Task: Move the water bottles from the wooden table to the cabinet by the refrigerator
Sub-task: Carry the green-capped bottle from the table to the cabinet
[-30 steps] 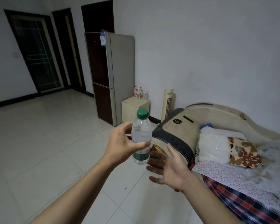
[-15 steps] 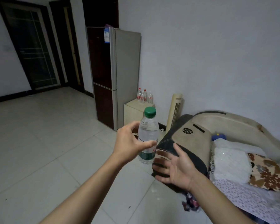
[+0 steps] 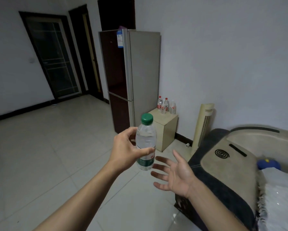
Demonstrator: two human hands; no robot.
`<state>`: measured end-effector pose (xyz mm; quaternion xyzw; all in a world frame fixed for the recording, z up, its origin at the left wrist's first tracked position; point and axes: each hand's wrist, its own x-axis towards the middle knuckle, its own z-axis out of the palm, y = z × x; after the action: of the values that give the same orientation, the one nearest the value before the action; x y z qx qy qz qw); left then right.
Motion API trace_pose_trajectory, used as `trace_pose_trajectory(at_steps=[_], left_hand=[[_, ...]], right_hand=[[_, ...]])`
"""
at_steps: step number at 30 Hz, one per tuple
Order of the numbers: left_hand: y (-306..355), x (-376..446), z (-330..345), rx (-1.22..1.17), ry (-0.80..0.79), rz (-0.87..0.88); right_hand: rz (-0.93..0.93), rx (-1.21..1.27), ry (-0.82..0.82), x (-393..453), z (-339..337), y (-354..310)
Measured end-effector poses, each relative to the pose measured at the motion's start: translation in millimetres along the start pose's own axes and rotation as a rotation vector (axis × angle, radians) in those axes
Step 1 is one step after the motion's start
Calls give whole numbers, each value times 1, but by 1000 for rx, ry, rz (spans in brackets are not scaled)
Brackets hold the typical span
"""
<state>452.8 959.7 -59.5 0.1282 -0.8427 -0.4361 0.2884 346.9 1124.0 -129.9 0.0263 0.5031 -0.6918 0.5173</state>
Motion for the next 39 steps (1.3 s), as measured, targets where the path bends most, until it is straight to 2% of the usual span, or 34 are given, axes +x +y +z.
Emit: trace_pose_trajectory(at_steps=[6, 13, 28, 35, 39], left_hand=[[-25, 82, 18, -4, 37, -2], [-85, 174, 27, -25, 40, -46], [-201, 406, 26, -198, -81, 30], [-247, 503, 72, -200, -143, -22], [-264, 563, 110, -167, -142, -42]], right_hand=[[5, -22, 2, 66, -9, -70], [31, -49, 53, 155, 3, -117], [-64, 15, 243, 334, 44, -247], [-40, 40, 275, 424, 9, -307], [-13, 76, 229, 470, -17, -354]])
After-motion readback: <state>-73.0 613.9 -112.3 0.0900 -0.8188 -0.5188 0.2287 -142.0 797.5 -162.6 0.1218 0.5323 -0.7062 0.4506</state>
